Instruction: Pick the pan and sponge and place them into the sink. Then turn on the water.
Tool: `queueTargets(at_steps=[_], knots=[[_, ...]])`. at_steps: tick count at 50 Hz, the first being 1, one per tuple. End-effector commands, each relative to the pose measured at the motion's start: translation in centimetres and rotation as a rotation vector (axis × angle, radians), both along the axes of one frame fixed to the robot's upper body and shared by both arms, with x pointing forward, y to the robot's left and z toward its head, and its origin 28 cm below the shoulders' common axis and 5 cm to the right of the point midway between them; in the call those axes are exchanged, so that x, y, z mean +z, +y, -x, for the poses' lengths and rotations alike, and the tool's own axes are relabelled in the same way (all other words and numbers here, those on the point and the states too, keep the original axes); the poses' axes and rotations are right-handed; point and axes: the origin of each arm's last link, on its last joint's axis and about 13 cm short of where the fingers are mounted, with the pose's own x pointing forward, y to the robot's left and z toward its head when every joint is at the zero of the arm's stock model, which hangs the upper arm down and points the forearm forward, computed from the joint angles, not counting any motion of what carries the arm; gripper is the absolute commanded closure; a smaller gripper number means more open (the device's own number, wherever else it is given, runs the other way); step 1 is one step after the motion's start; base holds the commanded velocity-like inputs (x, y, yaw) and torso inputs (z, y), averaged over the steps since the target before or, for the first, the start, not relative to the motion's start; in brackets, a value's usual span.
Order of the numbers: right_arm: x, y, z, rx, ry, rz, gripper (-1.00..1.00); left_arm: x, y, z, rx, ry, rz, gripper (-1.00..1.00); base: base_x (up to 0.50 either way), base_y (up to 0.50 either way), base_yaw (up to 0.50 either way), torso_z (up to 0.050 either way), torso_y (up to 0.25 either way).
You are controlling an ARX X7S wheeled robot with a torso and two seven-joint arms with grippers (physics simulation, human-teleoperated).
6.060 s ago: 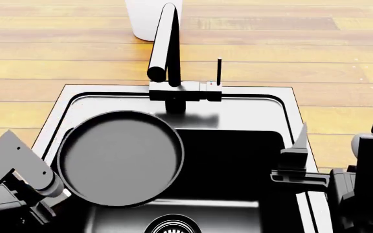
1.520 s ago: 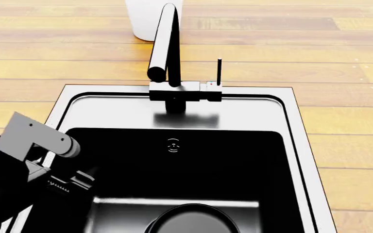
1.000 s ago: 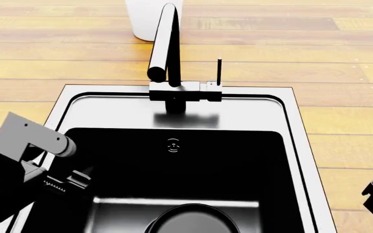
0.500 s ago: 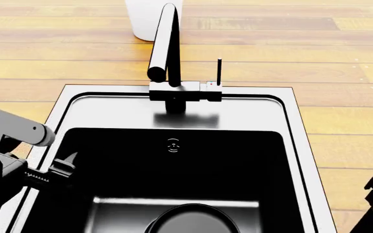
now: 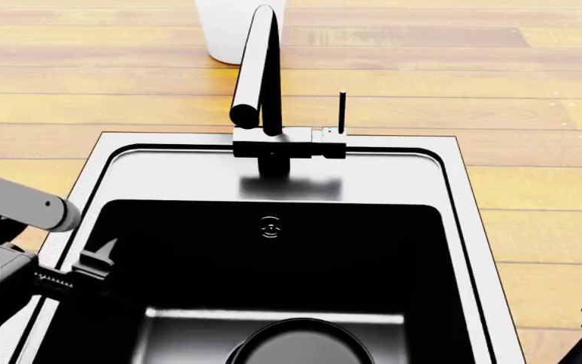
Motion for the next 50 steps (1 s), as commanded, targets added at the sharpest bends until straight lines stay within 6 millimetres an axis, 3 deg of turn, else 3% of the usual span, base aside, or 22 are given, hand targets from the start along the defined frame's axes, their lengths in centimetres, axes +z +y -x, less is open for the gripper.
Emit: queueTargets(at_steps=[1, 10, 23, 24, 28, 30, 35, 39, 42, 43, 46, 50], knots=[[-1.1, -1.0, -0.3, -0.038, 0.032, -0.018, -1.00, -0.2, -0.1, 0.1, -0.008, 0.008, 0.001, -1.00, 0.00, 0.00, 0.00, 0.000, 0.000], [-2.7, -1.1, -0.4, -0.039, 0.062, -0.062, -1.00, -0.3, 0.1, 0.2, -0.007, 0.015, -0.002, -1.00, 0.00, 0.00, 0.00, 0.000, 0.000], [-3.4, -1.1, -0.2, -0.049, 0.062, -0.111, -1.00, -0.3, 0.0, 0.1, -0.006, 0.016, -0.006, -1.00, 0.00, 0.00, 0.00, 0.000, 0.000], [-3.4, -1.1, -0.2, -0.052, 0.074, -0.107, 1.00, -0.3, 0.0, 0.1, -0.005, 0.015, -0.006, -1.00, 0.00, 0.00, 0.00, 0.000, 0.000], [-3.0, -1.1, -0.1, -0.053, 0.033, -0.084, 1.00, -0.3, -0.1, 0.0, -0.009, 0.017, -0.006, -1.00, 0.00, 0.00, 0.00, 0.000, 0.000], [-2.3, -1.0, 0.0, -0.053, -0.105, -0.086, 1.00, -0.3, -0.1, 0.0, -0.009, 0.015, -0.006, -1.00, 0.00, 0.00, 0.00, 0.000, 0.000], [-1.4, -0.5, -0.2, 0.057, -0.141, -0.116, 1.00, -0.4, 0.0, 0.1, -0.008, 0.021, -0.004, -1.00, 0.00, 0.00, 0.00, 0.000, 0.000], [-0.1, 1.0, -0.7, 0.351, -0.072, 0.019, 1.00, -0.4, 0.0, 0.1, -0.005, 0.022, -0.007, -1.00, 0.00, 0.00, 0.00, 0.000, 0.000], [0.7, 1.4, -1.2, 0.440, -0.117, 0.084, 1.00, -0.2, 0.0, 0.0, 0.001, 0.013, -0.005, -1.00, 0.00, 0.00, 0.00, 0.000, 0.000], [1.0, 1.8, -1.1, 0.575, -0.214, 0.005, 1.00, -0.1, 0.3, 0.2, 0.002, 0.009, -0.004, -1.00, 0.00, 0.00, 0.00, 0.000, 0.000], [1.4, 2.4, -1.1, 0.696, -0.241, 0.058, 1.00, -0.3, 0.2, 0.2, -0.001, 0.020, -0.008, -1.00, 0.00, 0.00, 0.00, 0.000, 0.000], [2.2, 2.6, -1.2, 0.840, -0.261, -0.009, 1.00, 0.0, 0.2, 0.4, 0.001, 0.016, -0.009, -1.00, 0.00, 0.00, 0.00, 0.000, 0.000]])
